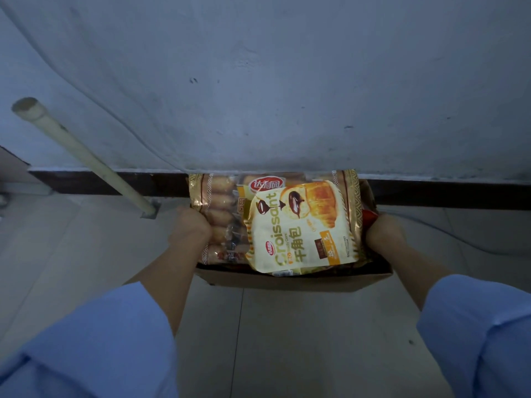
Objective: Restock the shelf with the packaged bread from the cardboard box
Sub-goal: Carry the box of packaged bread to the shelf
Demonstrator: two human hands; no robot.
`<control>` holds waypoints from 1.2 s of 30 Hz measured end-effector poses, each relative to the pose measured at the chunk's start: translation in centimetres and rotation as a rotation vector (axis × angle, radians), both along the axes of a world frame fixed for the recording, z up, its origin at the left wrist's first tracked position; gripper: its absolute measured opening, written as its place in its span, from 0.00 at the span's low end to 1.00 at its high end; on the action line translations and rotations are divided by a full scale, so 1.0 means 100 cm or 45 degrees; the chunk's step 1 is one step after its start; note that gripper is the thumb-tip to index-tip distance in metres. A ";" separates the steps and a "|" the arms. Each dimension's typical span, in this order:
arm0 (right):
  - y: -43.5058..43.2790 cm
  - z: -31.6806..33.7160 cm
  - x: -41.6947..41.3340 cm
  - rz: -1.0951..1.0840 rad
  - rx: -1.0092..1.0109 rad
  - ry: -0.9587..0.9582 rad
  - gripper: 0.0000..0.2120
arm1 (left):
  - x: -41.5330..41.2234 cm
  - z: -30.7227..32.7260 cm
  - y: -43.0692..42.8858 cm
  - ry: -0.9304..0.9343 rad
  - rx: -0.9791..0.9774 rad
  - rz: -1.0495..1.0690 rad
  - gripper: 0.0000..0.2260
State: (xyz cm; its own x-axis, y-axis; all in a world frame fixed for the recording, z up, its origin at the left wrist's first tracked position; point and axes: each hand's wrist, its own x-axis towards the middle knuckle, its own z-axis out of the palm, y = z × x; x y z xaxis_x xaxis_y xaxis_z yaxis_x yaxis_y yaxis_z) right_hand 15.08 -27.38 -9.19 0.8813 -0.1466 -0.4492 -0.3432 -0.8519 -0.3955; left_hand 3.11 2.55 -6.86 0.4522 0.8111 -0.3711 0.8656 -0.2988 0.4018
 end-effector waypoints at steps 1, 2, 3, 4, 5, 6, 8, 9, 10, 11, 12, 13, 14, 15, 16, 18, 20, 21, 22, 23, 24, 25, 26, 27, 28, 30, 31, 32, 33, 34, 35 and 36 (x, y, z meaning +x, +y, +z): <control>0.000 -0.005 0.001 -0.023 0.023 -0.010 0.15 | 0.001 -0.002 0.000 0.038 -0.014 -0.040 0.17; 0.000 -0.005 0.000 -0.045 0.035 -0.009 0.16 | 0.001 -0.002 -0.001 0.058 -0.008 -0.075 0.16; 0.001 -0.008 -0.001 -0.054 0.038 -0.020 0.16 | 0.002 -0.003 0.001 0.074 0.011 -0.105 0.15; 0.001 -0.009 -0.002 -0.057 0.026 -0.022 0.16 | 0.003 -0.004 0.003 0.091 0.031 -0.120 0.14; 0.001 -0.011 -0.002 -0.050 0.016 -0.031 0.16 | 0.004 -0.005 0.005 0.105 0.042 -0.124 0.13; 0.000 -0.011 -0.003 -0.047 0.006 -0.034 0.15 | 0.005 -0.006 0.007 0.109 0.045 -0.126 0.13; 0.000 -0.011 -0.004 -0.032 -0.006 -0.058 0.15 | 0.005 -0.007 0.008 0.097 0.052 -0.131 0.12; 0.000 -0.011 -0.004 -0.029 -0.007 -0.067 0.15 | 0.004 -0.007 0.008 0.091 0.060 -0.136 0.12; 0.000 -0.010 -0.005 -0.033 -0.009 -0.070 0.15 | 0.002 -0.007 0.008 0.072 0.071 -0.137 0.11; 0.000 -0.010 -0.006 -0.037 -0.009 -0.081 0.15 | 0.001 -0.008 0.008 0.060 0.083 -0.139 0.11; 0.000 -0.009 -0.007 -0.045 -0.006 -0.089 0.15 | 0.000 -0.008 0.008 0.054 0.093 -0.135 0.10; 0.000 -0.009 -0.007 -0.047 -0.008 -0.107 0.14 | -0.002 -0.008 0.009 0.054 0.102 -0.129 0.10; 0.001 -0.008 -0.008 -0.046 -0.014 -0.124 0.14 | -0.003 -0.008 0.010 0.054 0.107 -0.127 0.10; 0.001 -0.006 -0.009 -0.035 -0.024 -0.142 0.14 | -0.006 -0.008 0.011 0.054 0.108 -0.131 0.10; 0.002 -0.004 -0.011 -0.024 -0.039 -0.150 0.14 | -0.009 -0.007 0.012 0.052 0.112 -0.134 0.09; 0.004 0.002 -0.015 -0.008 -0.048 -0.163 0.13 | -0.016 -0.002 0.015 0.059 0.124 -0.123 0.09; 0.006 0.009 -0.018 0.013 -0.050 -0.171 0.13 | -0.023 0.005 0.017 0.063 0.125 -0.101 0.09; 0.008 0.015 -0.019 0.025 -0.047 -0.169 0.12 | -0.027 0.011 0.018 0.055 0.123 -0.088 0.08; 0.010 0.020 -0.020 0.030 -0.035 -0.159 0.12 | -0.030 0.017 0.020 0.045 0.123 -0.082 0.08; 0.013 0.027 -0.022 0.033 -0.018 -0.146 0.12 | -0.034 0.024 0.021 0.037 0.127 -0.078 0.07; 0.017 0.039 -0.024 0.041 -0.006 -0.133 0.12 | -0.040 0.035 0.025 0.033 0.125 -0.062 0.07; 0.022 0.053 -0.027 0.052 -0.003 -0.130 0.12 | -0.046 0.048 0.029 0.033 0.126 -0.043 0.08; 0.027 0.069 -0.031 0.070 -0.005 -0.137 0.11 | -0.053 0.062 0.032 0.045 0.135 -0.028 0.10; 0.033 0.086 -0.034 0.089 -0.006 -0.141 0.11 | -0.061 0.080 0.036 0.070 0.145 -0.019 0.11; 0.039 0.105 -0.038 0.102 -0.002 -0.136 0.11 | -0.069 0.098 0.040 0.092 0.153 -0.011 0.13; 0.051 0.146 -0.045 0.144 -0.005 -0.124 0.11 | -0.086 0.140 0.047 0.096 0.148 0.020 0.13; 0.057 0.167 -0.049 0.174 -0.011 -0.122 0.11 | -0.094 0.162 0.051 0.091 0.148 0.036 0.12; 0.063 0.189 -0.053 0.202 -0.012 -0.119 0.11 | -0.103 0.185 0.055 0.089 0.149 0.048 0.12; 0.070 0.213 -0.058 0.226 -0.017 -0.112 0.11 | -0.112 0.211 0.059 0.090 0.153 0.059 0.12; 0.077 0.236 -0.063 0.248 -0.028 -0.111 0.11 | -0.122 0.236 0.062 0.094 0.155 0.073 0.12; 0.083 0.259 -0.068 0.271 -0.035 -0.116 0.11 | -0.132 0.261 0.066 0.091 0.160 0.090 0.12; 0.091 0.284 -0.073 0.297 -0.037 -0.121 0.11 | -0.142 0.289 0.068 0.088 0.170 0.112 0.12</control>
State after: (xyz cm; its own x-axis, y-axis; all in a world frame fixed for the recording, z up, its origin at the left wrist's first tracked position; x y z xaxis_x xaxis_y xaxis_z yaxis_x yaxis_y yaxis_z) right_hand 7.80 -18.30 19.19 0.9310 0.0539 -0.3611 -0.0987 -0.9151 -0.3909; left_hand -11.09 9.33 22.02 0.3546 0.8904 -0.2855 0.9150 -0.2675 0.3021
